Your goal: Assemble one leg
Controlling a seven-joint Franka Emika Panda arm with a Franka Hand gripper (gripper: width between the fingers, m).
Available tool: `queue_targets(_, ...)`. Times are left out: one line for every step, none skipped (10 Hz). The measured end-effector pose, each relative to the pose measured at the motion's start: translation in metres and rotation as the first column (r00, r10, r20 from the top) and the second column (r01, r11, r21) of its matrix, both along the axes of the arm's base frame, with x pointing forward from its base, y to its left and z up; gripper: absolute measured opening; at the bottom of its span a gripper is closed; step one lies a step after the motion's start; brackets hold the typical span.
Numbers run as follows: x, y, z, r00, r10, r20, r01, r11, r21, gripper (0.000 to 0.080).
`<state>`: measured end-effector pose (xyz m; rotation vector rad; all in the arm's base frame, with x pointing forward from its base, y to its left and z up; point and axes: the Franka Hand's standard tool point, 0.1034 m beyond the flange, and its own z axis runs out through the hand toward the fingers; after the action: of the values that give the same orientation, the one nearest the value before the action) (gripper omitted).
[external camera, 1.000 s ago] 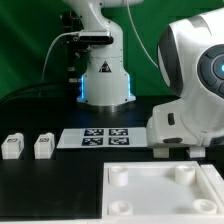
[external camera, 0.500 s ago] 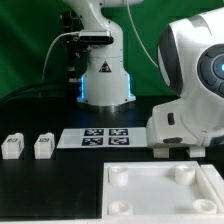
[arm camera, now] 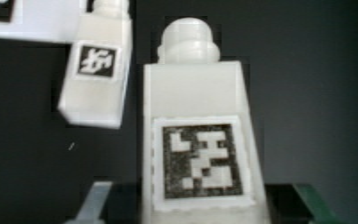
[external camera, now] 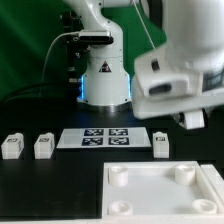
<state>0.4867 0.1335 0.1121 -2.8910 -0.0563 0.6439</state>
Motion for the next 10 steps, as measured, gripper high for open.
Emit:
queue_targets(0.000,-0.005,0.007,0.996,-0.016,0.092,0.017,1.000,-0.010,0.0294)
queue_targets(0.001,-0.006,0.004,0.984,-0.025,0.174,0.028,1.000,-0.015,0.0294)
queue_targets(0.008,-0.007,0.003,0.954,-0.038,0.296,0.045,0.999,-0.016,0.0294)
queue_targets(0.013,-0.010,0.002,0.911,-0.045,0.409,0.057,0.998,-0.016,0.0294)
queue_targets(0.031,-0.017,0.002,0.850,-0.027,0.526,0.041,0.999,-0.015,0.0294)
queue_targets(0.061,-0.032,0.021,0.808,0.001,0.590,0.014,1.000,-0.021,0.0294)
queue_targets(0.095,-0.042,0.046,0.706,0.021,0.708,0.001,1.000,-0.031,0.0294)
queue_targets(0.116,-0.048,0.056,0.626,0.009,0.780,0.018,0.999,-0.027,0.0294)
queue_targets(0.133,-0.048,0.058,0.552,-0.016,0.834,0.046,0.999,-0.011,0.0294)
queue_targets(0.130,-0.051,0.053,0.454,0.001,0.891,0.050,0.998,-0.027,0.0294)
